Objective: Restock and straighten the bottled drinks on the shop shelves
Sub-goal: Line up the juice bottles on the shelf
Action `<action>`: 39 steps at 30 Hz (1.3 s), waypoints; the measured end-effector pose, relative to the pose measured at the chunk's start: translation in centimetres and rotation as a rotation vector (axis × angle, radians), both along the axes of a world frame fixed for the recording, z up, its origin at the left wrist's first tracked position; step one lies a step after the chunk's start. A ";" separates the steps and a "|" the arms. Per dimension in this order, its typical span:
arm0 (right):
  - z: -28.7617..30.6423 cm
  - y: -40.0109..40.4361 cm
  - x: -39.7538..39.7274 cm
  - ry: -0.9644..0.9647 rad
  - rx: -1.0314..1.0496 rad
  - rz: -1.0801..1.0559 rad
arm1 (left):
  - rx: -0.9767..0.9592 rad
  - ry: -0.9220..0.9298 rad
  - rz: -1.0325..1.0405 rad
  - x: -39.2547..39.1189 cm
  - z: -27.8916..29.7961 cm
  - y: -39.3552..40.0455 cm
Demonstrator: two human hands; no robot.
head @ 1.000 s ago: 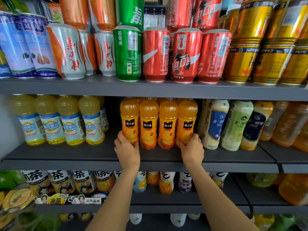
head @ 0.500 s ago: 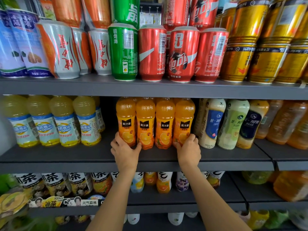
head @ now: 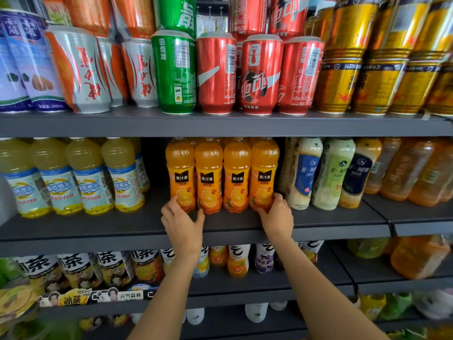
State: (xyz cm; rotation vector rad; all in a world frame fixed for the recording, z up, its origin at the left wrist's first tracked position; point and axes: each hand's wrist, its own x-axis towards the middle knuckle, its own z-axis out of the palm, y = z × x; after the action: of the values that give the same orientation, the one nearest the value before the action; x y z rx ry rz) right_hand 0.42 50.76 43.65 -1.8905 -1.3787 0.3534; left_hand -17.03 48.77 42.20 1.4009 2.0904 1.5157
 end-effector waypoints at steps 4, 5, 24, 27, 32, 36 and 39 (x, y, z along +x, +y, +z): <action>0.1 0.2 -0.1 -0.026 0.008 -0.028 | -0.001 0.036 0.027 1.0 -0.1 0.1; 0.1 0.2 0.0 -0.035 0.006 -0.026 | -0.011 0.047 0.044 1.1 -0.1 0.2; 1.5 0.8 2.5 -0.024 -0.106 0.179 | -0.132 0.151 0.150 4.3 0.5 0.8; 1.6 0.2 2.9 -0.024 -0.086 0.250 | -0.111 0.162 0.198 5.2 0.5 -1.0; 1.0 0.0 3.7 0.032 -0.070 0.281 | -0.126 0.365 -0.044 8.6 -0.5 -3.1; 1.0 0.4 3.7 -0.084 -0.080 0.260 | -0.276 0.546 -0.248 9.9 -1.0 -2.6; 0.9 0.5 3.7 -0.178 -0.062 0.217 | -0.356 0.577 -0.226 9.7 -0.8 -1.8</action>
State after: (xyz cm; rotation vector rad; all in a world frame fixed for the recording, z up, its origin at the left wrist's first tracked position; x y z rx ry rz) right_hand 4.11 51.30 44.51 -1.8621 -1.7167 0.3437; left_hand -7.32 46.97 41.37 1.9976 2.2403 0.6529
